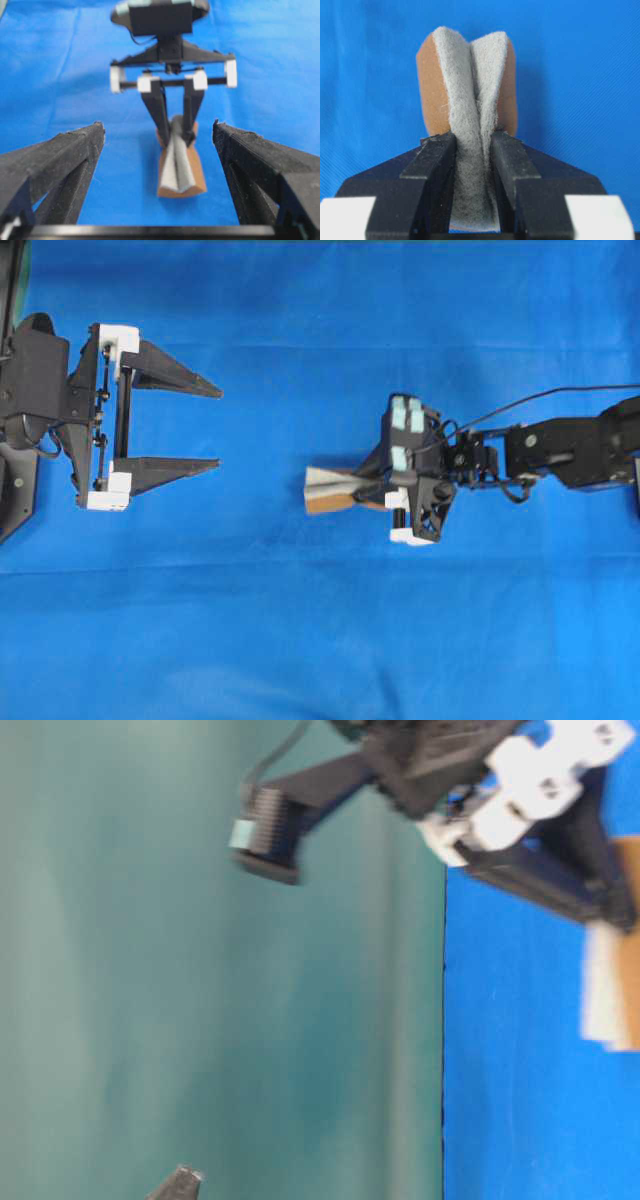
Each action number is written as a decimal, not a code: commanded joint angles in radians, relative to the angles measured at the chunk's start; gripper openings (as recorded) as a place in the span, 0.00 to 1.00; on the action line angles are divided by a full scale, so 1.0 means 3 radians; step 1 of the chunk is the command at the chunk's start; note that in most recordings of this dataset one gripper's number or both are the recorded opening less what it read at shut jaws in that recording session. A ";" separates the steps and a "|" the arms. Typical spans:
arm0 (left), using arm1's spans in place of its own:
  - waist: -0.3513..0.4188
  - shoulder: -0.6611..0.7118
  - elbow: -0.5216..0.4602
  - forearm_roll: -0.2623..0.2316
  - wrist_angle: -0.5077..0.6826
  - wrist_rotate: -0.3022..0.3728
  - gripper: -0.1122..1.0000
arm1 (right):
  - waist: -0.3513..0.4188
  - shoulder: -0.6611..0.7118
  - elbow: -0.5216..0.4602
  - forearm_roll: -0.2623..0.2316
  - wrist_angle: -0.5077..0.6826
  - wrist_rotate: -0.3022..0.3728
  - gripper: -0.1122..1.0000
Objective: Hand over the sponge with the left arm and wipe it with the right arm.
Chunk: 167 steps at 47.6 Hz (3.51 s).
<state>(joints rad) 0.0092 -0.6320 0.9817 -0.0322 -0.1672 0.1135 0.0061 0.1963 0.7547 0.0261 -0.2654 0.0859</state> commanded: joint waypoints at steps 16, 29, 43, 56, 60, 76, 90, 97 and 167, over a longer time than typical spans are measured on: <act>-0.0005 -0.0015 -0.0010 0.0005 -0.0015 0.0005 0.88 | -0.0056 0.0133 -0.0092 0.0010 -0.0046 -0.0020 0.35; -0.0005 -0.0015 -0.0010 0.0005 -0.0015 0.0005 0.88 | -0.0568 0.0051 0.0000 -0.0143 -0.0036 -0.0133 0.35; -0.0005 -0.0005 -0.0015 0.0010 -0.0015 0.0000 0.88 | -0.0936 0.0041 -0.0036 -0.0261 -0.0046 -0.0353 0.35; -0.0005 -0.0005 -0.0015 0.0005 -0.0020 0.0000 0.88 | -0.1002 0.0041 -0.0056 -0.0261 -0.0036 -0.0389 0.35; -0.0005 -0.0005 -0.0015 0.0005 -0.0015 0.0000 0.88 | -0.0920 0.0041 -0.0041 -0.0251 -0.0031 -0.0348 0.35; -0.0005 0.0000 -0.0015 0.0010 -0.0020 0.0031 0.88 | -0.0031 0.0036 -0.0056 -0.0051 0.0056 -0.0123 0.33; -0.0005 0.0000 -0.0010 0.0005 -0.0026 0.0046 0.88 | 0.0491 -0.0041 -0.0133 -0.0036 0.0138 0.0159 0.33; -0.0005 0.0000 -0.0010 0.0010 -0.0026 0.0041 0.88 | 0.0588 -0.0082 -0.0164 -0.0031 0.0245 0.0174 0.33; -0.0005 0.0015 -0.0015 0.0005 -0.0031 0.0046 0.88 | 0.0051 -0.0143 -0.0015 -0.0199 0.0245 0.0031 0.33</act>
<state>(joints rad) 0.0092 -0.6228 0.9910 -0.0307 -0.1672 0.1243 -0.0644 0.1810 0.7532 -0.0460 -0.1887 0.0736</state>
